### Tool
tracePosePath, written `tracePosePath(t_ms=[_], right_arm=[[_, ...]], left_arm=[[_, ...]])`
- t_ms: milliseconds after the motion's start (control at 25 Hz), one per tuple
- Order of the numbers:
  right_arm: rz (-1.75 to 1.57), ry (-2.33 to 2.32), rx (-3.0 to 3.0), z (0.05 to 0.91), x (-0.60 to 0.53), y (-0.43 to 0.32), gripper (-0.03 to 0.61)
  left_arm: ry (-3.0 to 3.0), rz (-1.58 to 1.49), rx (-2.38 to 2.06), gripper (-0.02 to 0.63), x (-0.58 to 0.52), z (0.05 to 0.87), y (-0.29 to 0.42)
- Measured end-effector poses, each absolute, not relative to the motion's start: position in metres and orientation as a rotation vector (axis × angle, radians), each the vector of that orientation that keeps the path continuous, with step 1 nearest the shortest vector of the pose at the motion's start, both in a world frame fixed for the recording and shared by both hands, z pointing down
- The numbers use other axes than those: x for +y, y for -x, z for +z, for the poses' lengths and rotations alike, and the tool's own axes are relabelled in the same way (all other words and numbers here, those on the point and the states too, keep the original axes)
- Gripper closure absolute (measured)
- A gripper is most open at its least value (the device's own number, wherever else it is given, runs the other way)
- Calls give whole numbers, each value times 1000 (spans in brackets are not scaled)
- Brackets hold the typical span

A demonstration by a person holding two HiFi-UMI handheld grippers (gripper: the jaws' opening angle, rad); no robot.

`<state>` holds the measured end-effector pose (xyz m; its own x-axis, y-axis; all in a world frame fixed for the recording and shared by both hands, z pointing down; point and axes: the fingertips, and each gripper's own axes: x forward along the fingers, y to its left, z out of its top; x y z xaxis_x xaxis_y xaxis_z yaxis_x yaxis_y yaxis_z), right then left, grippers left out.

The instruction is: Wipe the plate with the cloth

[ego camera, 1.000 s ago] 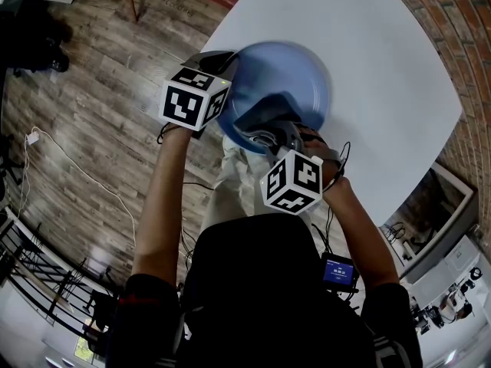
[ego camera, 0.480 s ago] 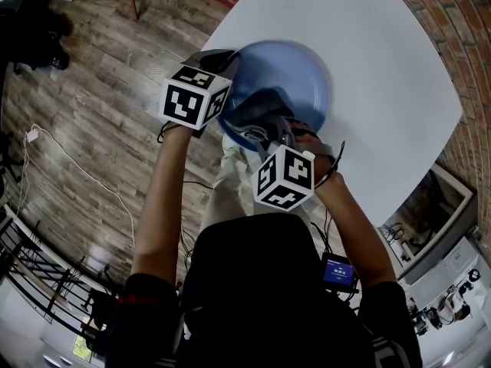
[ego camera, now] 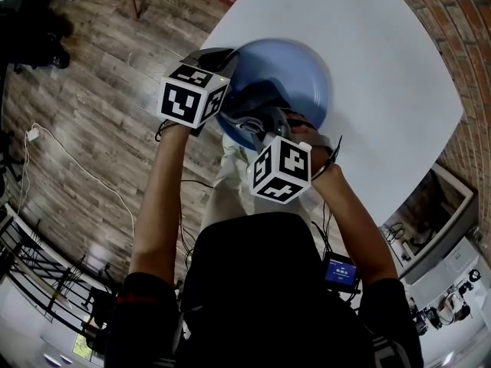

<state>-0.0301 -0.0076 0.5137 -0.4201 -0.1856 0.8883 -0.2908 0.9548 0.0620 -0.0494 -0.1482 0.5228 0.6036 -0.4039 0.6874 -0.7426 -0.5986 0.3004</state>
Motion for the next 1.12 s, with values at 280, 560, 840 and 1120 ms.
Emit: tracePosePath(t_ms=[280,560,840,1120], right_arm=[[82,-336,-2013,515,-21,34,528],[74,-359,-2007,514,-37,27,528],[66,-378,-2000,513,-49,24,528],[54,-398,-1987,512,-58,17,528]], left_arm=[[-2250,763,-908,577,-148,524,53],[-2252,753,-905,578,-147,524,51],[-2257,756,-898,578,-146,523,50],[-2267,757,-898,578,-144,522,49]])
